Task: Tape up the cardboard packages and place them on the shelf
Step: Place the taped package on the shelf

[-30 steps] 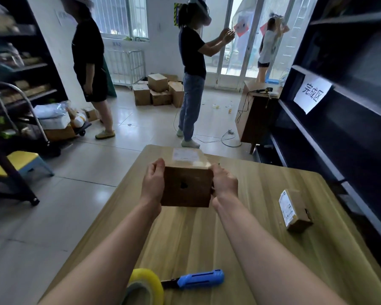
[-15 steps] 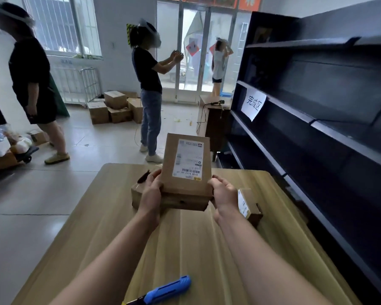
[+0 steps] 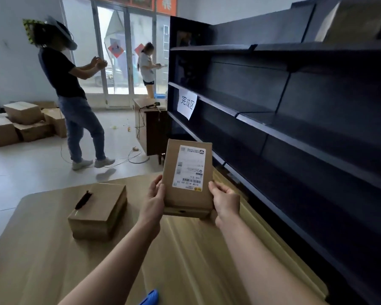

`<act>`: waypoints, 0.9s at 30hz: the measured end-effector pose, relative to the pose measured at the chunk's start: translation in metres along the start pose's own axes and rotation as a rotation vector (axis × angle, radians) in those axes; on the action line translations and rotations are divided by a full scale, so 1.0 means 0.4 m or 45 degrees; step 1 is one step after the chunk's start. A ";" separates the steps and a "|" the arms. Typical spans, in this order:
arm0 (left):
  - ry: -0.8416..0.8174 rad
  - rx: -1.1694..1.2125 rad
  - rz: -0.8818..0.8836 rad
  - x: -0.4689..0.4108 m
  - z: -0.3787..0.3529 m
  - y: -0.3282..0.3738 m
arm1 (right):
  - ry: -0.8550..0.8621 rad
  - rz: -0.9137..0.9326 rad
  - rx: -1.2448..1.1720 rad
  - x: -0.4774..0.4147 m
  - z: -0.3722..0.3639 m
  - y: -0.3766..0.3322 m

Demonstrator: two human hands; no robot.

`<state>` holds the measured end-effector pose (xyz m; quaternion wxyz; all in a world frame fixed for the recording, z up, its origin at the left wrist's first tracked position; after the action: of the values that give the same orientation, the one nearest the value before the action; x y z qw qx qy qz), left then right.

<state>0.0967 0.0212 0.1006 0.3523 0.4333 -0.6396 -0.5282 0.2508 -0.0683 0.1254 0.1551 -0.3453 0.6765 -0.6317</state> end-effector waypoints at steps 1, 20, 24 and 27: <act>-0.038 0.002 0.008 -0.003 -0.024 -0.003 | 0.038 0.030 -0.008 0.000 0.023 -0.007; -0.610 0.073 0.075 0.077 -0.607 0.020 | 0.612 0.253 -0.098 0.083 0.550 -0.222; -0.709 0.057 0.064 0.129 -0.751 0.047 | 0.692 0.322 -0.089 0.115 0.679 -0.284; -0.769 0.037 0.042 0.170 -0.853 0.066 | 0.750 0.360 -0.093 0.141 0.770 -0.324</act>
<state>0.3763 -0.1663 0.1919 0.1484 0.2511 -0.7298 -0.6183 0.4447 -0.3310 0.2155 0.0263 -0.0557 0.7556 -0.6521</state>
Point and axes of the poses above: each hand's wrist, its own x-axis away from the middle knuckle, its own z-axis out of the back of the hand, y = z × x, the point moved 4 cm from there along -x, towards the middle knuckle, and after that the axes turned 5 degrees about -y, right-handed, at the moved point
